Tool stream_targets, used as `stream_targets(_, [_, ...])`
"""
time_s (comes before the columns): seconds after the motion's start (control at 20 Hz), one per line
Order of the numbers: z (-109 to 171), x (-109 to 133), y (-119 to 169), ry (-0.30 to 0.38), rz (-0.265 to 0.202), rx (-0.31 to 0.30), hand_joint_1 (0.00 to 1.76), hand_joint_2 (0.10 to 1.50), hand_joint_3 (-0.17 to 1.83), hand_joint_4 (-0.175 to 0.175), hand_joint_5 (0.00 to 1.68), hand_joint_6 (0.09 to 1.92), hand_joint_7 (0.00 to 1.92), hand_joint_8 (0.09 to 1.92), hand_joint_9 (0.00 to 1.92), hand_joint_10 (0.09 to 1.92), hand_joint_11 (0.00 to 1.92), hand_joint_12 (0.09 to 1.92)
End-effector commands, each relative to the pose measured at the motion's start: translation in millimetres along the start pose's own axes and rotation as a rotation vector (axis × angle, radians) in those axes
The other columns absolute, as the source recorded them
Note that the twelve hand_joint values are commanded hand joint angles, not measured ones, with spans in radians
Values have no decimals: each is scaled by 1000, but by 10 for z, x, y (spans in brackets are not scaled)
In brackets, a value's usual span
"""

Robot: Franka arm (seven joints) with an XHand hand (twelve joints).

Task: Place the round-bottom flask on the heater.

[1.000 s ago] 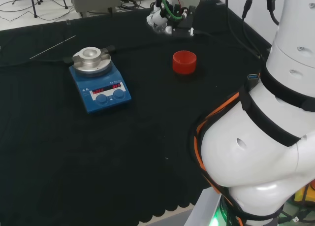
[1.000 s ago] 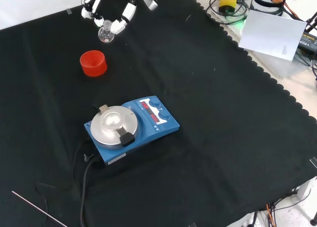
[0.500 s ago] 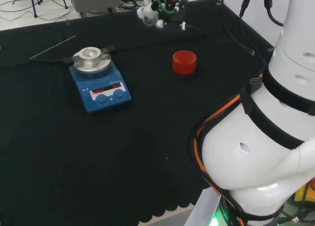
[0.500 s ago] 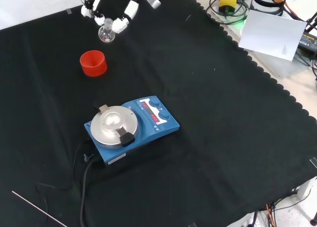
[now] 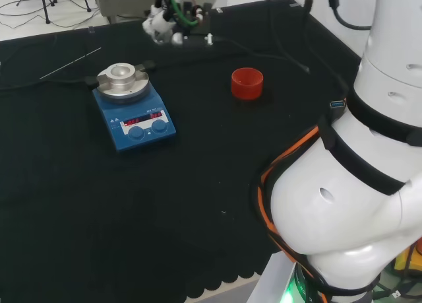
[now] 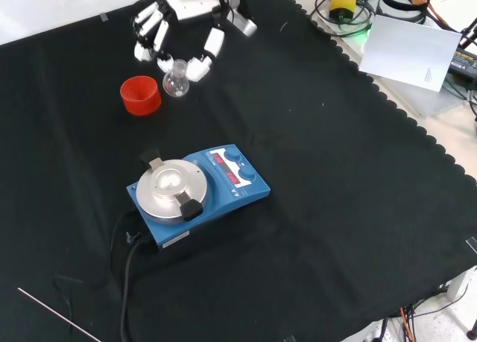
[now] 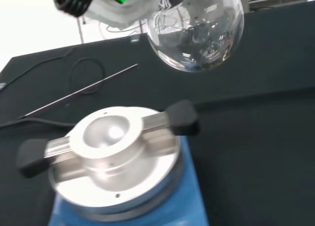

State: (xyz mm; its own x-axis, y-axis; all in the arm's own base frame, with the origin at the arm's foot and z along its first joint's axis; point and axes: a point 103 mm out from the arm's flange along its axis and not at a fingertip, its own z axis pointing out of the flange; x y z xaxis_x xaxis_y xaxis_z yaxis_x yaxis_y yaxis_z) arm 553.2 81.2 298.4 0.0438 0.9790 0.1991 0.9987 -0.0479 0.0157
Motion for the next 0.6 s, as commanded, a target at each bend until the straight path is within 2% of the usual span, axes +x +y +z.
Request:
stream_targets(0.05, [212,488,141,13,-63,56,1094,792,488,175,1155,810,489,636,693,593,333,1292])
stream_targets(0.15, [259,560,181,32,-81,72,1094,792,488,175,1156,809,488,636,694,593,334,1291])
stream_targets(0.4, [372,675,301,43,-92,92,1094,790,490,175,1157,808,488,636,694,593,336,1289])
stream_targets(0.45, [396,700,324,54,-111,101,1094,790,490,175,1157,808,487,636,694,593,336,1288])
stream_targets(0.6, [470,737,400,55,-115,111,1094,790,491,175,1158,807,487,636,695,592,338,1287])
